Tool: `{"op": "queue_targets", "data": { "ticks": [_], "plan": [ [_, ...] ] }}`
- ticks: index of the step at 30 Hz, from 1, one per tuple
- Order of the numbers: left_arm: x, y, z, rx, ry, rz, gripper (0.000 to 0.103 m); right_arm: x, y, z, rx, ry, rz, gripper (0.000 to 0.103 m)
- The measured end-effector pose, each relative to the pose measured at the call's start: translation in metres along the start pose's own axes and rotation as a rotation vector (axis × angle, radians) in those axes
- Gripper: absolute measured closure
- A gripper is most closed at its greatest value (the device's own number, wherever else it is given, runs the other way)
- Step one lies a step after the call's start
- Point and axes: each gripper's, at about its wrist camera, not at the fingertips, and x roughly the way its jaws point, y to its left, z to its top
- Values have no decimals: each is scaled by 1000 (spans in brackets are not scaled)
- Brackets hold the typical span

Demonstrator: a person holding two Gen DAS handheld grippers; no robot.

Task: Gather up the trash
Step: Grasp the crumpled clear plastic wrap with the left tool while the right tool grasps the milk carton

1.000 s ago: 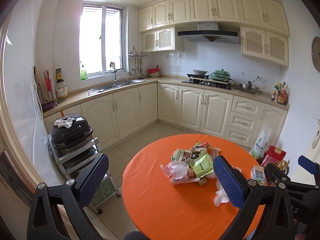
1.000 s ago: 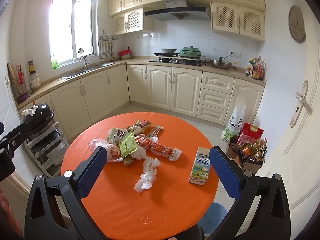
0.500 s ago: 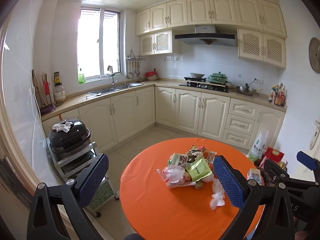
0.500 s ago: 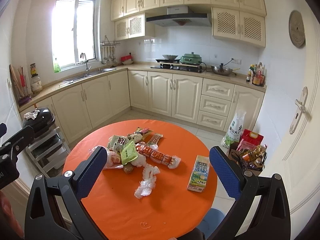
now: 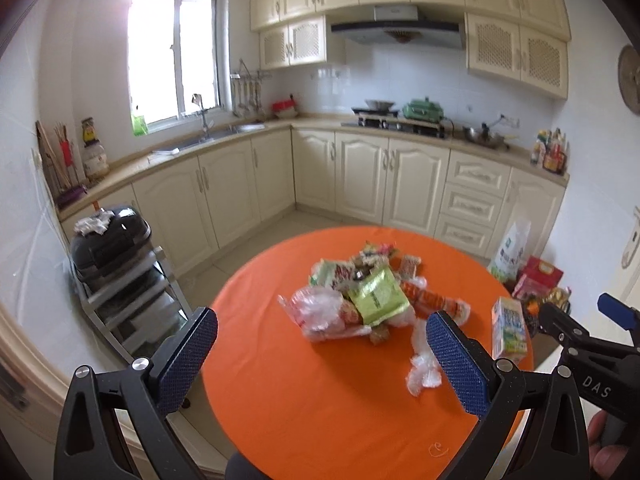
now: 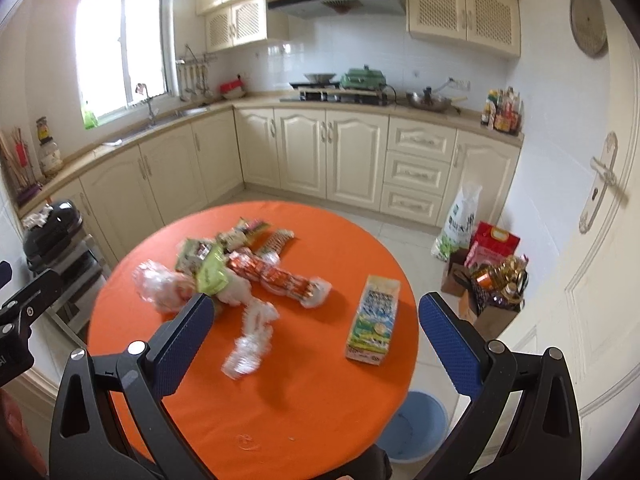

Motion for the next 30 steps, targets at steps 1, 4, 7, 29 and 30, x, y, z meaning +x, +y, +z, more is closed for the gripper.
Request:
{"op": "queue_targets", "data": {
  "ticks": [1, 4, 7, 29, 30],
  "plan": [
    [13, -4, -2, 3, 27, -10, 1, 6, -4, -3, 2, 16, -5, 0],
    [47, -16, -4, 19, 93, -36, 1, 30, -18, -15, 8, 73, -22, 0],
    [79, -27, -7, 39, 153, -58, 1, 57, -39, -29, 30, 136, -45, 0],
    [284, -103, -39, 116, 411, -136, 19, 186, -69, -40, 100, 330, -86, 15],
    [285, -106, -40, 124, 400, -132, 21, 190, -69, -41, 103, 340, -90, 18]
  ]
}}
